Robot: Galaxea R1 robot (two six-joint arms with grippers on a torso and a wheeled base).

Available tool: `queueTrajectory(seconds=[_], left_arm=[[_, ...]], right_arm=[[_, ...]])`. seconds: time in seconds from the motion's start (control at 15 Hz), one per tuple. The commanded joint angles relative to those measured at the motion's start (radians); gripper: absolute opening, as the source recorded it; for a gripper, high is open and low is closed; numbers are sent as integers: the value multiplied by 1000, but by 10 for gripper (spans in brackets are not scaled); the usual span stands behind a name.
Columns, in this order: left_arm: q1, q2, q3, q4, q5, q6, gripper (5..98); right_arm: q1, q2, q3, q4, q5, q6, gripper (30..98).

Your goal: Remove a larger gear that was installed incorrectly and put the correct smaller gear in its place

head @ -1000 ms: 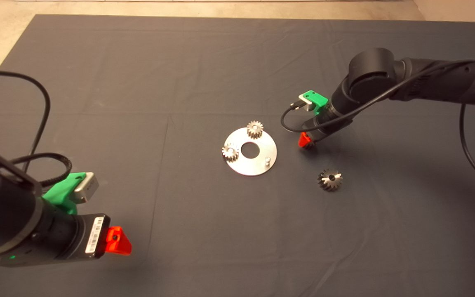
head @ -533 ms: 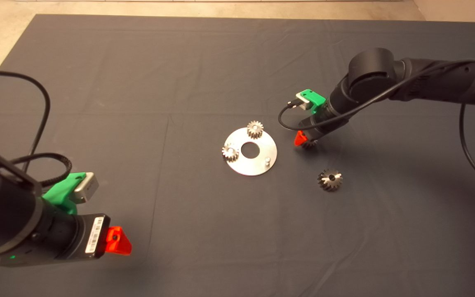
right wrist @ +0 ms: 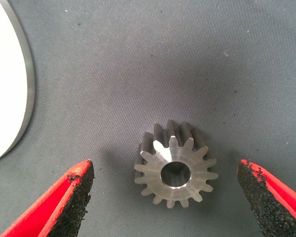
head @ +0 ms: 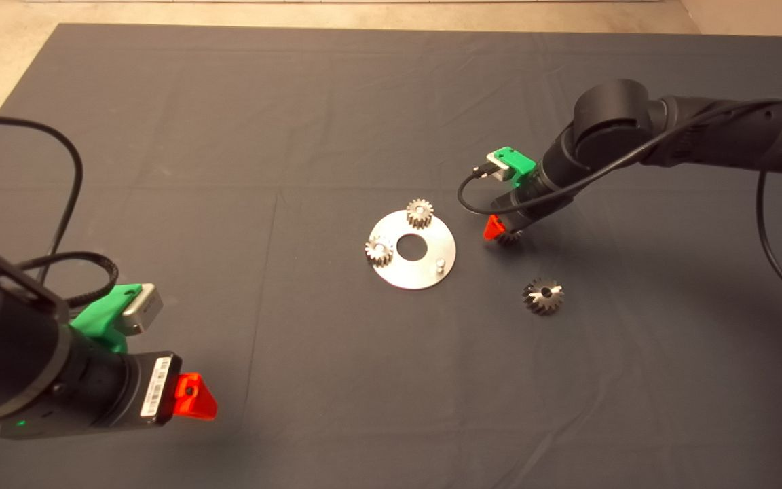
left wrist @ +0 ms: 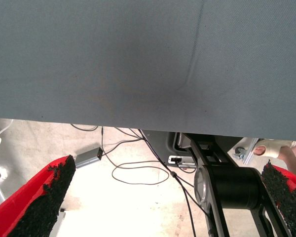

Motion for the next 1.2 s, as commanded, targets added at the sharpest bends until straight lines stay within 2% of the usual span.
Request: queueTrajectory(seconds=[0.0, 0.6, 0.93, 1.0, 1.13], left_arm=[[-8, -2, 15, -22, 126, -3, 977], [-8, -2, 15, -22, 126, -3, 977], [-8, -2, 15, -22, 126, -3, 977], [-8, -2, 15, -22, 126, -3, 977], [-8, -1, 15, -22, 123, -3, 977]], right_arm=[[14, -2, -2, 27, 1, 2, 775], [9, -11, -17, 27, 2, -3, 774], [0, -11, -17, 27, 3, -4, 747], [-1, -11, -17, 27, 3, -4, 706], [-1, -11, -17, 27, 3, -4, 705]])
